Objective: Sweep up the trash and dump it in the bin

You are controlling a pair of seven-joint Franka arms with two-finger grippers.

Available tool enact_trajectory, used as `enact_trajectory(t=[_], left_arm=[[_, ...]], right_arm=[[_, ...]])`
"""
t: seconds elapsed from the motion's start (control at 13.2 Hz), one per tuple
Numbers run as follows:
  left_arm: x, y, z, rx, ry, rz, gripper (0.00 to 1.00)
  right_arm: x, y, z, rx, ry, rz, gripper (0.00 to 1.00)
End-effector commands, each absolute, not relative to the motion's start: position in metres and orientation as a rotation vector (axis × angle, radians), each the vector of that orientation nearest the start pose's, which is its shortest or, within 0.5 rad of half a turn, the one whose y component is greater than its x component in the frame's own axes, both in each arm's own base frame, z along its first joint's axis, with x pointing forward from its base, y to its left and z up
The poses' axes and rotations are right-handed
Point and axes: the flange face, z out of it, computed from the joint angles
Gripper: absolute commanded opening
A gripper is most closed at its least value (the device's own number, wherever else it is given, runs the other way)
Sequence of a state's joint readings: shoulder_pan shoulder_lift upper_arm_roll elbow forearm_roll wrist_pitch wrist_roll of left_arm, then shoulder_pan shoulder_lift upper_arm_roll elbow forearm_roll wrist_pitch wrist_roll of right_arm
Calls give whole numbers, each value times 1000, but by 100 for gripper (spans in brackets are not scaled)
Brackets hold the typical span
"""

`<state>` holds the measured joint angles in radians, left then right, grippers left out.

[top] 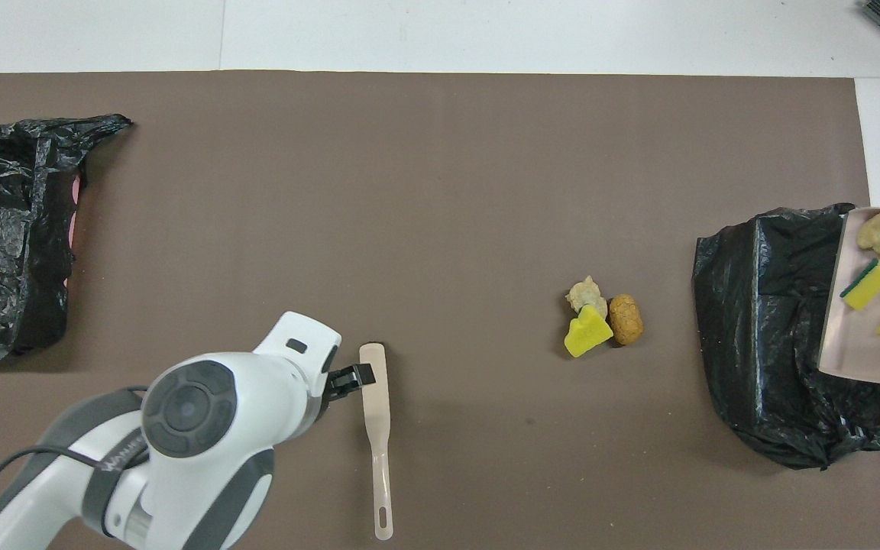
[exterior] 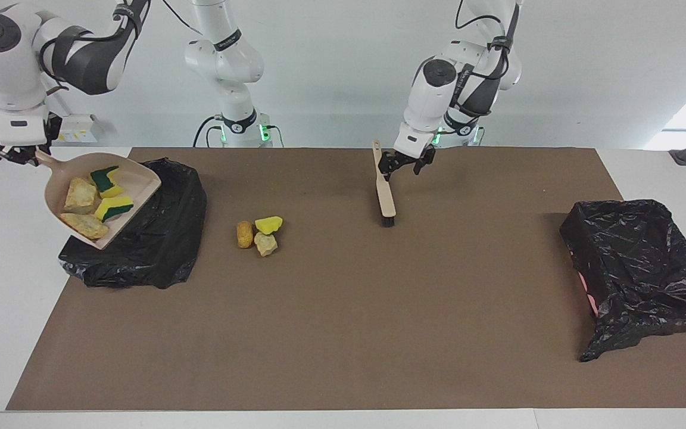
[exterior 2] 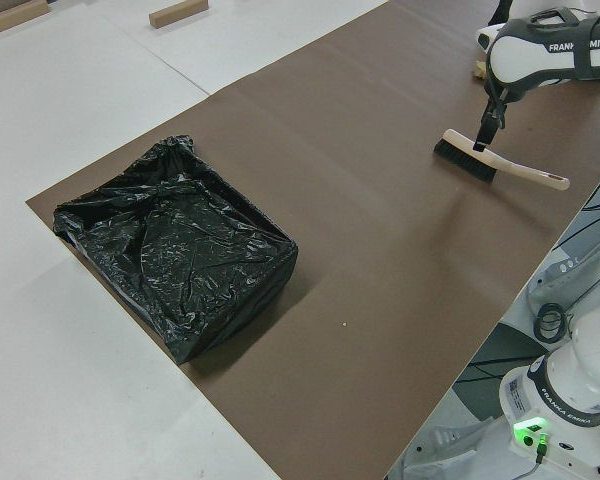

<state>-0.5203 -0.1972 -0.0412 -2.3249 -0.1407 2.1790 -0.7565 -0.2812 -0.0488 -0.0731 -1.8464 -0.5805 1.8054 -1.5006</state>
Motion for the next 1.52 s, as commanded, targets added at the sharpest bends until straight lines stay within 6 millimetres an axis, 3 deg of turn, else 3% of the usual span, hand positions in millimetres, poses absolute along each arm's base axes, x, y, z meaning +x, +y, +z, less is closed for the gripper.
enact_trajectory(t=[0.0, 0.15, 0.3, 0.53, 0.68, 0.83, 0.99, 1.21, 1.44], left_arm=[[460, -221, 460, -3243, -369, 24, 100], [500, -185, 484, -3252, -321, 29, 100], [530, -153, 502, -3261, -275, 19, 100], [554, -96, 524, -3276, -35, -6, 100], [562, -78, 544, -3276, 21, -14, 100], [564, -54, 567, -3260, 120, 28, 100], [559, -31, 592, -3256, 165, 66, 100], [544, -25, 621, -3223, 148, 30, 100], [533, -25, 615, -3220, 143, 38, 100]], right_arm=[[472, -218, 547, -2590, -2281, 889, 0], [462, -214, 530, -2486, -2385, 940, 0], [468, -211, 531, -2319, -2554, 1002, 0], [479, -205, 534, -2012, -2811, 1065, 0], [484, -194, 530, -1927, -2866, 1104, 0], [486, -192, 531, -1911, -2876, 1150, 0], [493, -175, 534, -1906, -2909, 1258, 0], [493, -172, 538, -1952, -2905, 1333, 0], [485, -167, 535, -1978, -2867, 1348, 0]])
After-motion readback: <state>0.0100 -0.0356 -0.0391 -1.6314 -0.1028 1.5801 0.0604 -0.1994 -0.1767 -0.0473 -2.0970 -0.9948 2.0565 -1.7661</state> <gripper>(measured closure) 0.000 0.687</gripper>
